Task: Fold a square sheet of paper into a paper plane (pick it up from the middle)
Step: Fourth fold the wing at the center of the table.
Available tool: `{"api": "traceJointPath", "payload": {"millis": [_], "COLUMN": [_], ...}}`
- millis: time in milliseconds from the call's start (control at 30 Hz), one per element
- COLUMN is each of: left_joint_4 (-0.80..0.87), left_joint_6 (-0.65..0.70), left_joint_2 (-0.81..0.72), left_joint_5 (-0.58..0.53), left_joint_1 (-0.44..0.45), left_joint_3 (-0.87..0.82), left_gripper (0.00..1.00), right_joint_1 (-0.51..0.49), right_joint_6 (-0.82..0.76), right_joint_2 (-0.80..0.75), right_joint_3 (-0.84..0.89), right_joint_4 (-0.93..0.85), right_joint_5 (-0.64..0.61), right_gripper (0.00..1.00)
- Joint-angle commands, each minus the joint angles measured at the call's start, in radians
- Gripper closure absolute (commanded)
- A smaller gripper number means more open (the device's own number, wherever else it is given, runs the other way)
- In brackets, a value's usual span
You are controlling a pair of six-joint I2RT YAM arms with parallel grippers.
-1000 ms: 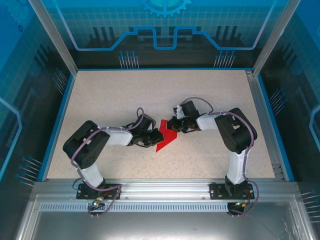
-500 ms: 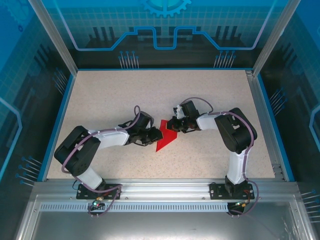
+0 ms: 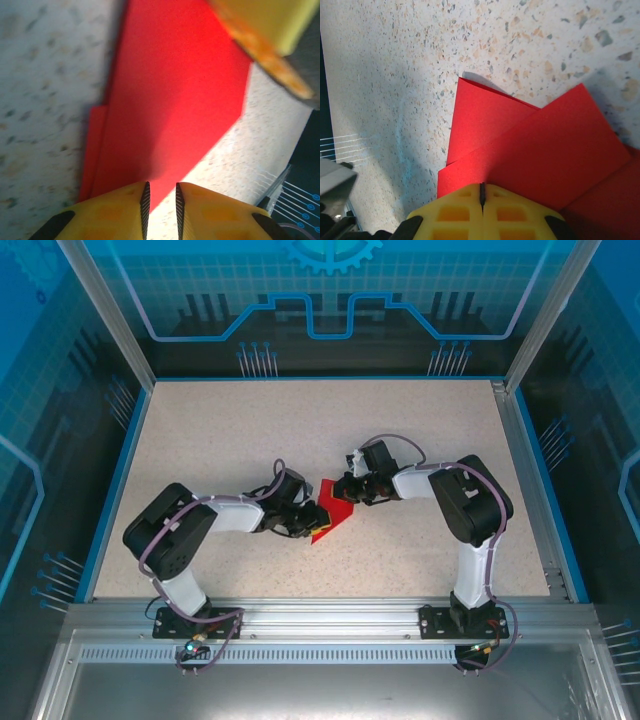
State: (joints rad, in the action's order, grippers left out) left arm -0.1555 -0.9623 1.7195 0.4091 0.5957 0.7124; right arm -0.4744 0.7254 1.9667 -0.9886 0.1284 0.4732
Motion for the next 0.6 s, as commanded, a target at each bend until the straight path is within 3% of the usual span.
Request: {"api": "traceJointPath", "payload": {"millis": [0,567], "left_joint_4": [0.084,0.224], "left_joint_6": [0.022,0.124], "left_joint_2": [0.01,-0.064], "left_joint_5": [-0.03,0.027], "left_joint_1": [0.004,0.007], "left_joint_3": [-0.03,-0.135], "left_gripper": [0.77,0.8], "right_joint_1": [-0.006,-0.007], "right_joint_6": [-0.011,-0.034], "right_joint_2": [0.086,0.06], "right_joint_3": [0.036,0.02], "right_joint_4": [-0.105,-0.152], "right_joint_5": [-0.106,-0.114], "right_gripper": [0.96,0.95]}}
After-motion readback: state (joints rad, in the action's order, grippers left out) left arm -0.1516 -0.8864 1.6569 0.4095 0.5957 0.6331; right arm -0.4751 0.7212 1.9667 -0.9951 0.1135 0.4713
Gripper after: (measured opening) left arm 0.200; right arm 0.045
